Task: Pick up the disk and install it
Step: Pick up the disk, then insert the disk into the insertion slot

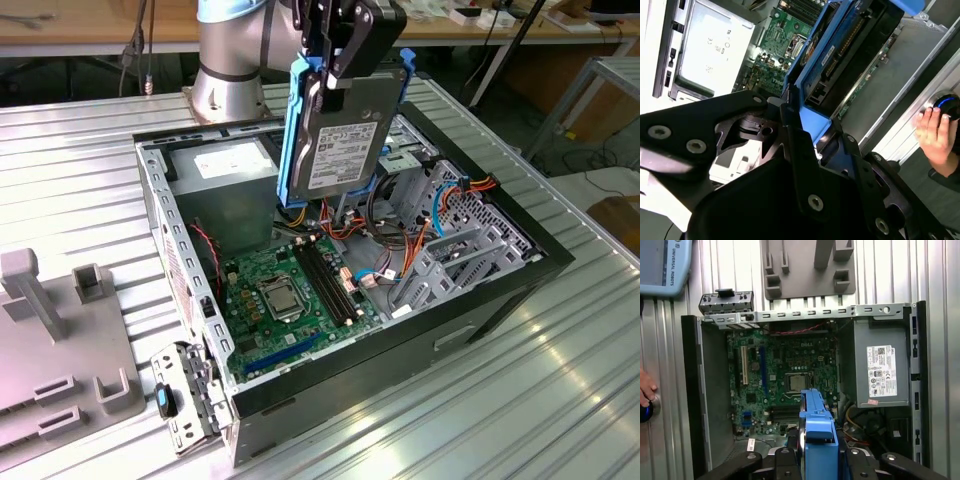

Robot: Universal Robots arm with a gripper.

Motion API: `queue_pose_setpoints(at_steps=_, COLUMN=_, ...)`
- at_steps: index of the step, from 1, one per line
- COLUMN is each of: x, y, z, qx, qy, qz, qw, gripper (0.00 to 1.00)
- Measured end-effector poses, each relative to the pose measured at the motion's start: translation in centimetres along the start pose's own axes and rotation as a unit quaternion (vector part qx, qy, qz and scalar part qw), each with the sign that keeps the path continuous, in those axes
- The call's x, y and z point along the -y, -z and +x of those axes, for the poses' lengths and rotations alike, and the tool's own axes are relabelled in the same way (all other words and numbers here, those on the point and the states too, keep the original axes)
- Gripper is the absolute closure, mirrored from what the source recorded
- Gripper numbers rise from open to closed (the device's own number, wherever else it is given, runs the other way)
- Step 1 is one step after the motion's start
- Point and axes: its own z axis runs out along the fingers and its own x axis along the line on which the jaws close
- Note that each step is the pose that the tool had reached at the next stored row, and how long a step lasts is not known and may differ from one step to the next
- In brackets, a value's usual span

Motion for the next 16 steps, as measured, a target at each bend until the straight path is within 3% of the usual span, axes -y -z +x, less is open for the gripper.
queue_pose_setpoints(at_steps=13, x=0.03, y=-0.01, z=0.08, qx=0.0, qy=0.0, qz=0.0, qw=1.0, gripper=0.63)
queue_pose_setpoints(at_steps=16, x=0.89, y=-0.03, z=0.03, qx=0.0, qy=0.0, qz=0.0, qw=1.0, gripper=0.63)
